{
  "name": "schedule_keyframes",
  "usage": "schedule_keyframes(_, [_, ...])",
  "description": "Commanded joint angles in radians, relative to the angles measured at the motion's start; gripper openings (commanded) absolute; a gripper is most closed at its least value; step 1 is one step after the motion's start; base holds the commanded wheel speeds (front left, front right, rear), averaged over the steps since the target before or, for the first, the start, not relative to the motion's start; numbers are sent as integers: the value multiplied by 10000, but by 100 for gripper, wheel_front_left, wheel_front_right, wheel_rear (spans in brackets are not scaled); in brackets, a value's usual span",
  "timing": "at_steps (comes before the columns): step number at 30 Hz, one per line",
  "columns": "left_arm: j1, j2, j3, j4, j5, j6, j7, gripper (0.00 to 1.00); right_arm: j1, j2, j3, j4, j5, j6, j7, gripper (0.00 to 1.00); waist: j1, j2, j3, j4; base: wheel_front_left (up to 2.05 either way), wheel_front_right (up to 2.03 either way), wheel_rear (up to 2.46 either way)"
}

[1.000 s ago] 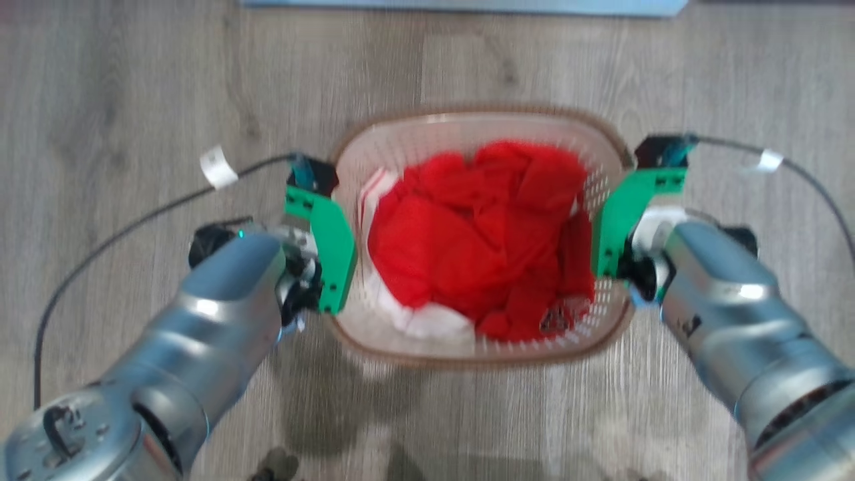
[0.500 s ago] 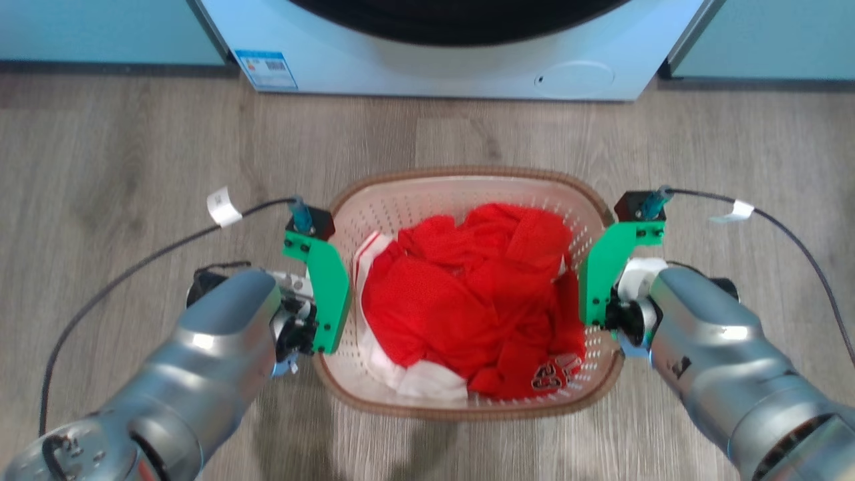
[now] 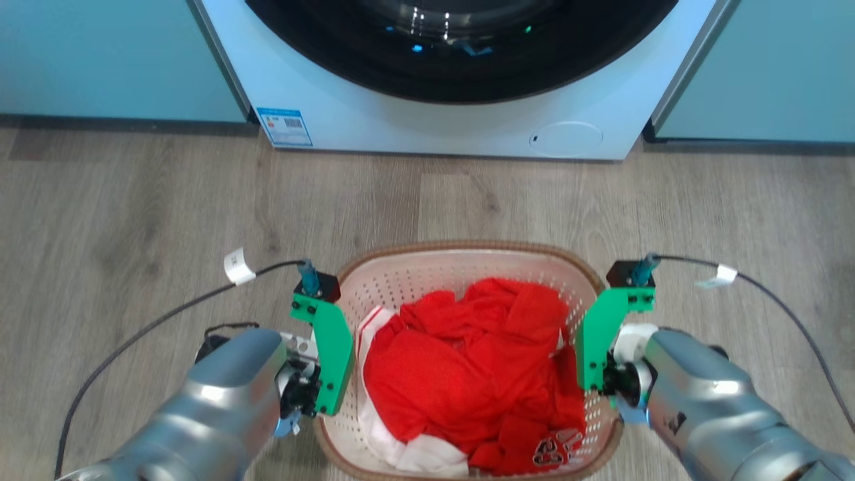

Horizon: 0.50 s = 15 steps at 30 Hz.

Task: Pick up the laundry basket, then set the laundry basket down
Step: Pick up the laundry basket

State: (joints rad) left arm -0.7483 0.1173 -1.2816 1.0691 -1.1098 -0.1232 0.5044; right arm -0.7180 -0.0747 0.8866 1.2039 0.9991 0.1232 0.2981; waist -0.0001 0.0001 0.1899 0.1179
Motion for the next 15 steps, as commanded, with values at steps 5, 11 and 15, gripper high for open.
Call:
schedule_keyframes(5, [-242,188,13,-240,211,-75,90,0,-67,245,298,-360,193,75,-56,0,1,-1,-131,-7,0,0,0])
schedule_keyframes(11, [-253,146,13,-214,148,-75,67,0,-136,245,497,-294,400,75,-84,0,1,-1,-162,-29,0,0,0])
schedule_keyframes(15, [-234,144,13,-212,158,-75,86,0,-166,245,635,-298,539,75,-101,0,1,-1,-223,-21,0,0,0])
